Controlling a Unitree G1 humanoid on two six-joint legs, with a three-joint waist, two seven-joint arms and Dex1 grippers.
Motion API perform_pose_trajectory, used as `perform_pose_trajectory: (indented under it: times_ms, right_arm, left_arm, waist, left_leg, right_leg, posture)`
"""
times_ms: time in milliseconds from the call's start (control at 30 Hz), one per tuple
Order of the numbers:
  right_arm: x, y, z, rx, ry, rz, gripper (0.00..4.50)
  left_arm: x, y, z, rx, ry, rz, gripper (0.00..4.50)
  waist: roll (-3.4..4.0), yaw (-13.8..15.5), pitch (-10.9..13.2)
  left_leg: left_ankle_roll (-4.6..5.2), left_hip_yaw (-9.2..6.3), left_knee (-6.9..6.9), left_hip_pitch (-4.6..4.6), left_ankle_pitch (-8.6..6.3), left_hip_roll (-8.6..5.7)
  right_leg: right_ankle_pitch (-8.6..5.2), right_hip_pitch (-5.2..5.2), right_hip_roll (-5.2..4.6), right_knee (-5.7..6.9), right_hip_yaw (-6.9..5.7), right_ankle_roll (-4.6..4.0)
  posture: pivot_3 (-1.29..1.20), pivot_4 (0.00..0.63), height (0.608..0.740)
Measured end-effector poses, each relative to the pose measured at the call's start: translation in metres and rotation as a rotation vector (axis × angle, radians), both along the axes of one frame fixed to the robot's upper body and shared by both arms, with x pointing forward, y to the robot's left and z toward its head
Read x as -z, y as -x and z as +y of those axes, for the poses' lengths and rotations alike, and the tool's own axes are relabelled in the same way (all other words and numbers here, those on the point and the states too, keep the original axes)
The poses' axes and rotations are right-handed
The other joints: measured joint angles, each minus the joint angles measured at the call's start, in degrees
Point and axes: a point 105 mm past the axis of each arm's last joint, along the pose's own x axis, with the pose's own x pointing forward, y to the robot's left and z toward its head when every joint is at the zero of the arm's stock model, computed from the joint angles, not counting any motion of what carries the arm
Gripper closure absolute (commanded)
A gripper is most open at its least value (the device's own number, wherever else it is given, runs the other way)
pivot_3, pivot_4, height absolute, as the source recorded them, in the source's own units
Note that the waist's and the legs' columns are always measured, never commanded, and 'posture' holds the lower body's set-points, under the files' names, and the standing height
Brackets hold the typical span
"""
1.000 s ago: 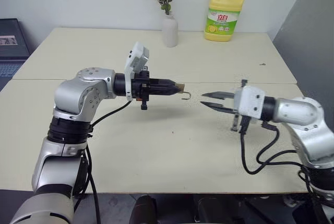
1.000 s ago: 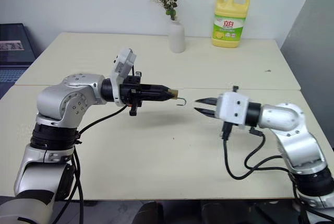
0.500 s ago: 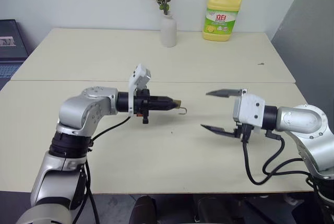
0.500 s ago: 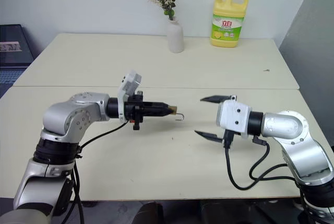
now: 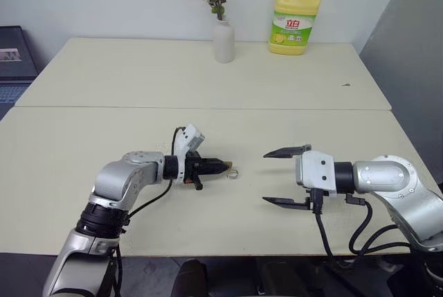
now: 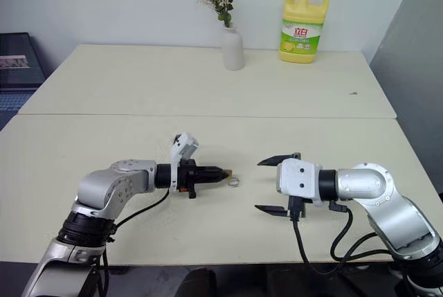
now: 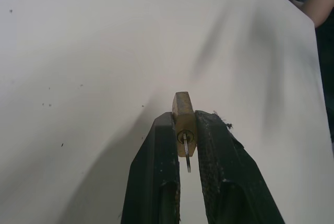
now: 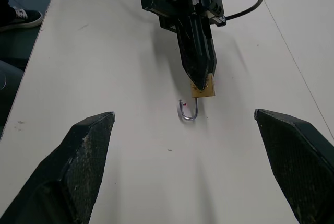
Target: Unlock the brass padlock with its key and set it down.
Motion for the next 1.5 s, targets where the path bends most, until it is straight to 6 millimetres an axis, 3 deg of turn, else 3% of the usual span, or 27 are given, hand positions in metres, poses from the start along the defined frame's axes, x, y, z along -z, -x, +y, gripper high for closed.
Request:
perform_pose_trajectory:
  times_ms: [167, 200, 367, 567, 733, 867, 1167, 1333, 1500]
  right_arm:
    - [0.002, -0.001, 0.0, 0.001, 0.002, 0.005, 0.0]
    - [0.002, -0.001, -0.001, 0.001, 0.003, 0.006, 0.0]
    - [0.002, -0.001, 0.0, -0.002, 0.005, 0.008, 0.0]
    - [0.004, 0.0, 0.001, -0.01, 0.009, 0.017, 0.0]
    - [0.007, -0.001, 0.002, -0.012, 0.014, 0.032, 0.0]
    - [0.008, -0.002, 0.001, -0.006, 0.017, 0.035, 0.0]
    - [0.012, -0.009, 0.0, 0.022, -0.02, 0.081, 0.0]
    - [0.017, -0.016, -0.004, 0.052, -0.032, 0.116, 0.0]
    - [0.018, -0.02, -0.004, 0.059, -0.046, 0.128, 0.0]
  left_arm:
    - [0.004, -0.003, 0.001, -0.012, -0.006, -0.002, 4.34]
    - [0.005, -0.003, 0.001, -0.014, -0.007, 0.0, 3.6]
    - [0.011, -0.008, 0.004, -0.031, -0.02, -0.003, 2.14]
    - [0.004, -0.014, 0.012, -0.031, -0.03, -0.053, 0.26]
    - [-0.021, -0.015, 0.026, -0.013, -0.021, -0.175, 0.26]
    - [-0.041, -0.008, 0.045, 0.028, -0.108, -0.322, 0.26]
    - [-0.031, 0.029, 0.08, 0.188, -0.413, -0.461, 0.26]
    - [-0.041, 0.039, 0.079, 0.183, -0.386, -0.5, 0.26]
    - [-0.037, 0.046, 0.075, 0.194, -0.374, -0.489, 0.26]
  waist:
    - [0.0, 0.04, 0.0]
    - [0.0, 0.04, 0.0]
    - [0.0, 0.03, 0.0]
    - [0.0, 0.02, 0.0]
    - [0.0, -0.06, 0.0]
    - [0.01, -0.17, 0.0]
    - [0.01, -0.25, 0.01]
    - [0.02, -0.08, 0.02]
    - [0.03, -0.16, 0.03]
  left_leg:
    - [0.0, 0.0, -0.01, 0.02, 0.0, -0.01]
    - [0.0, 0.0, -0.01, 0.01, 0.0, -0.01]
    - [0.0, 0.0, -0.01, 0.02, 0.0, -0.01]
    - [0.0, 0.0, -0.01, 0.01, 0.0, -0.01]
    - [0.0, 0.01, -0.02, 0.01, 0.0, 0.01]
    - [0.0, 0.03, -0.04, 0.03, 0.0, 0.01]
    - [0.0, 0.07, -0.06, 0.02, 0.0, 0.06]
    - [0.0, 0.16, -0.06, 0.02, 0.0, 0.09]
    - [0.0, 0.14, -0.07, 0.02, 0.0, 0.09]
  right_leg:
    - [0.0, 0.0, 0.0, 0.01, 0.01, 0.0]
    - [0.0, 0.0, 0.0, 0.0, 0.01, 0.0]
    - [0.0, 0.0, 0.0, 0.01, 0.0, 0.0]
    - [0.0, 0.0, 0.0, 0.0, 0.0, 0.0]
    - [0.0, -0.01, 0.0, 0.0, 0.0, 0.0]
    - [0.0, -0.01, -0.01, -0.02, 0.02, 0.0]
    - [-0.03, -0.04, -0.02, -0.06, 0.01, -0.04]
    - [-0.04, -0.05, -0.03, -0.1, 0.05, -0.04]
    - [-0.05, -0.07, -0.02, -0.09, 0.02, -0.06]
  posture:
    - [0.0, 0.15, 0.74]
    - [0.0, 0.15, 0.74]
    - [0.0, 0.15, 0.74]
    - [0.0, 0.15, 0.74]
    - [0.0, 0.15, 0.74]
    - [0.0, 0.15, 0.74]
    - [0.0, 0.15, 0.74]
    - [0.0, 0.15, 0.74]
    - [0.0, 0.15, 0.74]
